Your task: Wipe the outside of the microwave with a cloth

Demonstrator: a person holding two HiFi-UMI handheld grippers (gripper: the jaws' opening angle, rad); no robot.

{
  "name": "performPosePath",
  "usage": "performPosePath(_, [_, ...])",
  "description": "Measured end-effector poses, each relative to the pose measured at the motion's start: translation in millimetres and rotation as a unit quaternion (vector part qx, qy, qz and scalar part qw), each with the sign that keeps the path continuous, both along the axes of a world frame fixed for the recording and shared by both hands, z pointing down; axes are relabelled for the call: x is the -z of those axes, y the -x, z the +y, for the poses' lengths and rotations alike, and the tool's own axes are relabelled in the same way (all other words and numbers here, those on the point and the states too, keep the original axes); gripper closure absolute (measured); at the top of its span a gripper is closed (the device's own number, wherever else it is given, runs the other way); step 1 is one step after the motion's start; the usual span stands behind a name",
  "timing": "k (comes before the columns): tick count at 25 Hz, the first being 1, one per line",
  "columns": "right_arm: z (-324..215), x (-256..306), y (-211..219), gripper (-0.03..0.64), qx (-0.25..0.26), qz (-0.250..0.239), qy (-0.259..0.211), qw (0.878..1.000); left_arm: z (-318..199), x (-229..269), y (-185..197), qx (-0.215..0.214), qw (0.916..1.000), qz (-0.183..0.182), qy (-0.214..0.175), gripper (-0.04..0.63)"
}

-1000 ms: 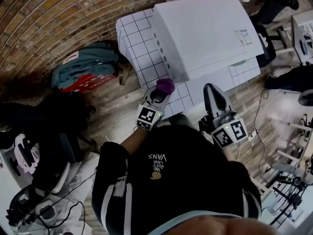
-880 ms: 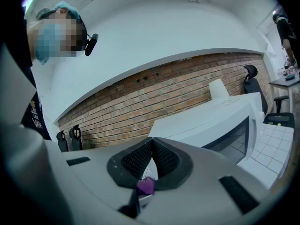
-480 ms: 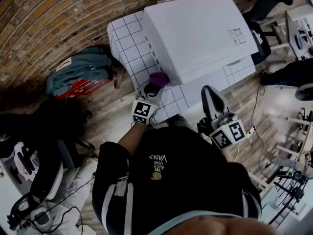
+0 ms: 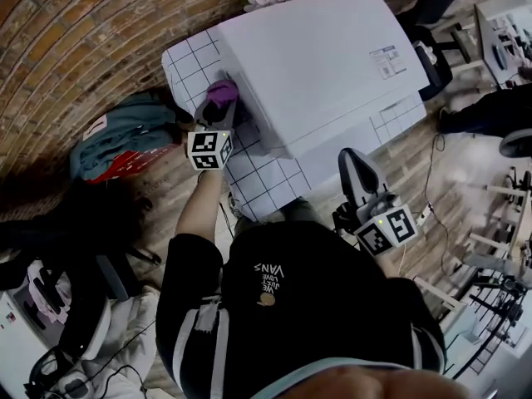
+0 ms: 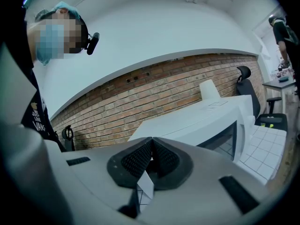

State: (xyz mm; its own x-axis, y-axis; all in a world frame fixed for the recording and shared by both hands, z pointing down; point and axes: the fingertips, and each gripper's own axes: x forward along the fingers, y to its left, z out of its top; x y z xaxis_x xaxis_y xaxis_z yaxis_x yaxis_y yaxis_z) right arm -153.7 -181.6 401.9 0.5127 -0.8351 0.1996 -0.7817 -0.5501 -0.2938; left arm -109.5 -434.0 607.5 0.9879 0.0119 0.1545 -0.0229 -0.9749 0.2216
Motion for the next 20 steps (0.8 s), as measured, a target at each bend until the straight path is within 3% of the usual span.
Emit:
performPosePath(6, [13,-7,-10,0.617,-0.017,-0.012,0.006,1.000,-58,-1,-38,0.047,0.9988,-0.012,0.002,0.465])
performPosePath(11, [19,-7,-17,0.617,-0.023,-0.012,0.006,1.000,-73,1,-51,0.062,0.9978,-0.021,-0.004,0.465])
performPosePath(16, [16,-1,-19,0.617,-0.019,-0.005,-0.006,1.000,-70,10,-35,0.066,0.9977,-0.016,-0.004,0.465])
performPosePath(20, [15,3,-11,0.617,-0.029,0.000,-0.024,0.999,-47,34,-1,0.031,0.9992,0.001,-0.024,0.465])
